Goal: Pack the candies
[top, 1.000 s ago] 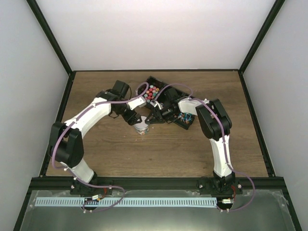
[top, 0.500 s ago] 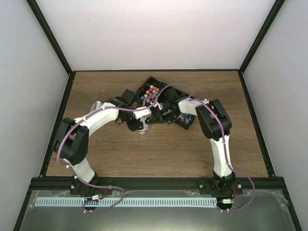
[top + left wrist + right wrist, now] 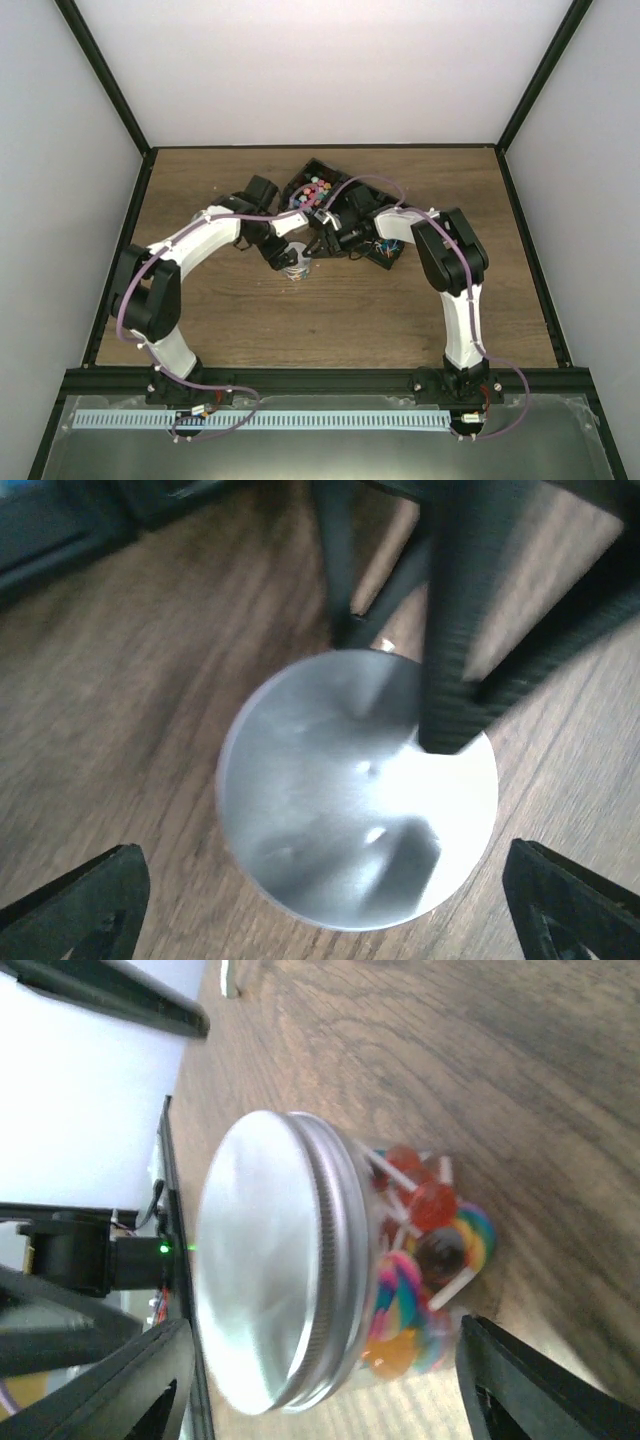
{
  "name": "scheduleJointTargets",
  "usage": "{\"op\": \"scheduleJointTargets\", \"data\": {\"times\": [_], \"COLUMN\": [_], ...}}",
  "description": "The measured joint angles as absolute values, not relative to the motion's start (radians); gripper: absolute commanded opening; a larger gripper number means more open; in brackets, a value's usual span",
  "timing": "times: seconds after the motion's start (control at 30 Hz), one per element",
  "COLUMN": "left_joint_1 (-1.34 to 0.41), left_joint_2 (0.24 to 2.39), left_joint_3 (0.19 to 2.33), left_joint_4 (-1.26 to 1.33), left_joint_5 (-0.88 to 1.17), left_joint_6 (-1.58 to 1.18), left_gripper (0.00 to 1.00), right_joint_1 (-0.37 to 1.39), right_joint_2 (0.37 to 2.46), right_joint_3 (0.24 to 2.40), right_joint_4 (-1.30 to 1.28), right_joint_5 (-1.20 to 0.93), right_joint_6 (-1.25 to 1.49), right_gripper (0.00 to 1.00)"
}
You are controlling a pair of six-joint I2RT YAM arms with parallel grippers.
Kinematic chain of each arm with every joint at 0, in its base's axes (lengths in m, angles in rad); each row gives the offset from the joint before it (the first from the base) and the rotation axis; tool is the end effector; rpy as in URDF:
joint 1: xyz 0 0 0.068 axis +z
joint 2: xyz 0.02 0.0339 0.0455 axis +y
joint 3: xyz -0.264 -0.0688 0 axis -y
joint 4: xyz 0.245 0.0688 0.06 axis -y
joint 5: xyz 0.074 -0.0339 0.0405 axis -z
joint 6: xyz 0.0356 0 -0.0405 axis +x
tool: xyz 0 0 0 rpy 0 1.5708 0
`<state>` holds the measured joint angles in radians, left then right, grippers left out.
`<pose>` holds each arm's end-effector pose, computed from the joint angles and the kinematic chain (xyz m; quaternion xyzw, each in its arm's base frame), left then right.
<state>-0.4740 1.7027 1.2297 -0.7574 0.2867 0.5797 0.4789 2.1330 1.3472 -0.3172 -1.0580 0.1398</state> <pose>0.2946 -0.1624 0.2151 0.5114 0.8310 -0.1317 0.1748 0.3563 0.2200 0.1243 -0.2570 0.8080 0.5285 0.0411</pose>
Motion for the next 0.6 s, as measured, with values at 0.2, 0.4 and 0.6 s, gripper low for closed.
{"op": "scheduleJointTargets", "data": {"times": [0.2, 0.4, 0.6], "left_joint_1": [-0.436, -0.447, -0.443], "left_joint_2": [1.699, 1.699, 1.610], "left_joint_3": [1.294, 1.291, 1.210], "left_joint_4": [-0.799, -0.794, -0.687], "left_joint_5": [0.301, 0.299, 0.302], "left_joint_6": [0.553, 0.516, 0.479], "left_gripper": [1.00, 1.00, 1.00], "right_joint_1": [0.431, 0.355, 0.349], "right_joint_2": [1.965, 1.769, 1.570], "right_joint_3": [1.162, 0.989, 0.859], "right_joint_4": [-0.141, 0.059, 0.207], "right_joint_5": [-1.079, -1.014, -0.868], "right_joint_6": [0.191, 0.179, 0.116], "right_gripper": [0.95, 1.00, 1.00]}}
